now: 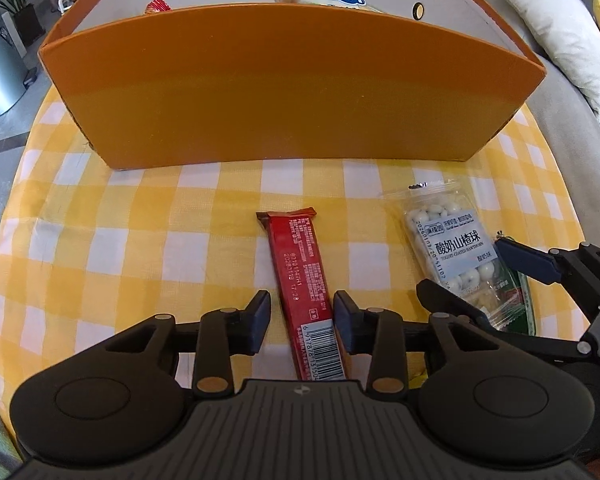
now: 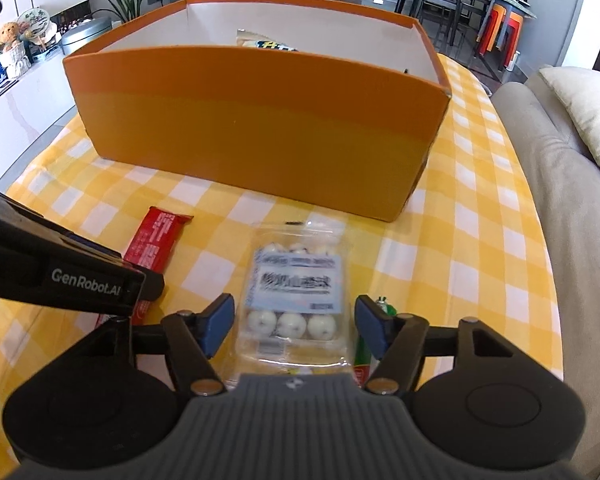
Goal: Organize snacks
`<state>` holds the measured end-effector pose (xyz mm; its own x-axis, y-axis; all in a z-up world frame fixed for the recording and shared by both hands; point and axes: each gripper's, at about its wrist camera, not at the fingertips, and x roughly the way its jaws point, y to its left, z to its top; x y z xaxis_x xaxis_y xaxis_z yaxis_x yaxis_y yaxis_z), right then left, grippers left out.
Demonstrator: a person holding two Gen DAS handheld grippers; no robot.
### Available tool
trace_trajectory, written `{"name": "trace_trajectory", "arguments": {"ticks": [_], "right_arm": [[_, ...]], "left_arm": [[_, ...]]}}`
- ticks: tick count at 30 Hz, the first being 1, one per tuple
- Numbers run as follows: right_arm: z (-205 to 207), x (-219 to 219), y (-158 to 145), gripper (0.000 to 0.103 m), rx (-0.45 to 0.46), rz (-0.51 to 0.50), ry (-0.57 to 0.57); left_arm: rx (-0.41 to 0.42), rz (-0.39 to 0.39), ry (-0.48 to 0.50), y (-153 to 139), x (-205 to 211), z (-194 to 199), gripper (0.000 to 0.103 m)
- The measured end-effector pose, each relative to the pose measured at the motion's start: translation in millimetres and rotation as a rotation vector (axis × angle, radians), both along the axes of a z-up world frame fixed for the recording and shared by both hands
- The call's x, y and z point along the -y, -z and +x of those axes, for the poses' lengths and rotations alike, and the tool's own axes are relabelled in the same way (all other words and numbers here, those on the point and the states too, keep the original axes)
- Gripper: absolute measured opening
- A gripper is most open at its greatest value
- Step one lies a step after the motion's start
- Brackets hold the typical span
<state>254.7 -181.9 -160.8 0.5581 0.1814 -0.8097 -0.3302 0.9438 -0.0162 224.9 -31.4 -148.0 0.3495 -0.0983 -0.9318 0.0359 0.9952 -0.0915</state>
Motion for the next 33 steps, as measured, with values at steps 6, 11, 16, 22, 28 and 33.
{"name": "trace_trajectory", "arguments": {"ticks": [6,11,16,22,28,33], "right_arm": [[1,-1,6,0.06,-0.005,-0.009,-0.001],[1,1,6,0.06,-0.012,0.002,0.002],[1,2,6,0.06,-0.016,0.009,0.006],[0,1,6,0.059,-0.012,0.001,-0.005],[-3,1,5,0.059,0.002,0.002,-0.012],[-7,3,-1,0.058,0.009,0.01,-0.008]], "left_arm": [[0.008,0.012,0.003,0,3,1,0.043],[0.035,0.012,-0.006,0,2,-1,0.043],[0.063,0.007,-0.01,1,-1,-5,0.043],[0.07,0.035,-0.003,0,5,-5,0.042],[0.105,-0.014,0.049,-5,1,-6,0.026],[0.143,-0.028,0.055,-18,-8,-12,0.026]]}}
